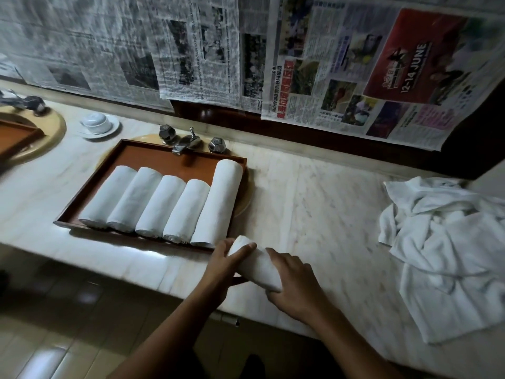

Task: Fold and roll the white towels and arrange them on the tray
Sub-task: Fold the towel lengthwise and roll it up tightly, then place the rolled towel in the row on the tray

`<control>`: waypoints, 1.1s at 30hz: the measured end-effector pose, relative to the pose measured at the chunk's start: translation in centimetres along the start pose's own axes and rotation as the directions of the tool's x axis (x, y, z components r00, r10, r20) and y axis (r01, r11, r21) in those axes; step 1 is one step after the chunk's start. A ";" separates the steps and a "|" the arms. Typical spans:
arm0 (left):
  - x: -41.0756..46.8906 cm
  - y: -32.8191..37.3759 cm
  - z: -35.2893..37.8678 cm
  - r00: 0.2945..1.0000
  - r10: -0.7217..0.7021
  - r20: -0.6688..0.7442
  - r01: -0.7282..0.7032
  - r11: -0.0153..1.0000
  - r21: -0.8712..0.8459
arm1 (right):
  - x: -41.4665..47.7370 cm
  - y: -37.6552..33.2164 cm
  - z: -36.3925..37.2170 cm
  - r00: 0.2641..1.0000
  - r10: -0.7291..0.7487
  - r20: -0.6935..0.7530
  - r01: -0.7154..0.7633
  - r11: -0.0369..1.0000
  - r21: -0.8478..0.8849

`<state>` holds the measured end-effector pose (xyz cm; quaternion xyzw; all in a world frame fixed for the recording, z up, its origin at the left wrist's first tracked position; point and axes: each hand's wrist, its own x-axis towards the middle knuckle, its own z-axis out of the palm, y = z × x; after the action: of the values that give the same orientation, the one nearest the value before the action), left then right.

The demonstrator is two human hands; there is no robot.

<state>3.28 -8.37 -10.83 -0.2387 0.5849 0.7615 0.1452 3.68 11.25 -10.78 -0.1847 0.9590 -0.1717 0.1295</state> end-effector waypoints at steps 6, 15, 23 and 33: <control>-1.4 4.8 -5.4 0.973 0.229 -0.021 -0.230 0.973 -0.013 | 0.9 -5.0 -1.9 0.979 0.085 -0.185 0.008 0.890 0.455; -4.7 8.8 -17.6 0.946 0.325 0.007 -0.321 0.938 -0.132 | 3.6 -16.4 -0.2 0.902 0.120 0.416 -0.390 -0.192 0.901; -8.5 10.9 -28.6 0.943 0.330 -0.040 -0.329 0.944 0.021 | 8.0 -26.4 3.1 0.966 0.165 0.197 -0.175 -0.141 0.974; -8.9 13.8 -36.2 0.927 0.319 -0.196 -0.301 0.947 0.116 | 16.3 -33.6 0.7 0.984 0.085 0.156 -0.175 0.331 0.927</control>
<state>10.95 -46.36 -2.06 -0.2169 0.6588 0.7197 -0.0304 -0.31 -24.81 -1.76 -0.0063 0.6927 -0.6717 0.2627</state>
